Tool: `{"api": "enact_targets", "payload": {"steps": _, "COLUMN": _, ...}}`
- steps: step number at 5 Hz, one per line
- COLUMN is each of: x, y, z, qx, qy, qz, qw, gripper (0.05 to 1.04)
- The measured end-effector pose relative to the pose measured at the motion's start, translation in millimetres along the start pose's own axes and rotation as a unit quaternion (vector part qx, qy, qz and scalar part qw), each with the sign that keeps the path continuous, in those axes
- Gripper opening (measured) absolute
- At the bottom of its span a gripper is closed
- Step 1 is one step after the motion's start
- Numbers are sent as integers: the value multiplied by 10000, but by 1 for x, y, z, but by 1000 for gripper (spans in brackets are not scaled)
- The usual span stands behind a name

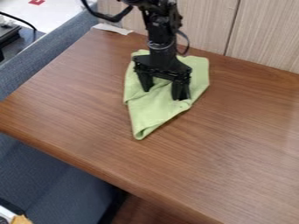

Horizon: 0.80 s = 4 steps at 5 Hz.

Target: Move the cloth from the top to the bottom

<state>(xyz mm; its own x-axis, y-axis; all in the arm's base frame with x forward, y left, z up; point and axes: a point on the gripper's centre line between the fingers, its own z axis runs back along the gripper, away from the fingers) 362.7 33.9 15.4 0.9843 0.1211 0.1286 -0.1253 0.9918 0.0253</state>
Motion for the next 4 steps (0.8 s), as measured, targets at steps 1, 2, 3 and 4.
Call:
{"api": "enact_targets", "payload": {"steps": 1, "x": -23, "y": 24, "z": 4, "qx": 259, "qy": 209, "qz": 391, "qw": 9987, "gripper": 1001}}
{"api": "enact_targets", "payload": {"steps": 2, "x": -44, "y": 39, "z": 7, "qx": 410, "qy": 361, "qz": 842, "qw": 9949, "gripper": 1001}}
{"api": "enact_targets", "payload": {"steps": 3, "x": -75, "y": 57, "z": 9, "qx": 438, "qy": 531, "qz": 1390, "qw": 9879, "gripper": 1001}}
{"api": "enact_targets", "payload": {"steps": 4, "x": -89, "y": 64, "z": 10, "qx": 530, "qy": 575, "qz": 1599, "qw": 9840, "gripper": 1001}}
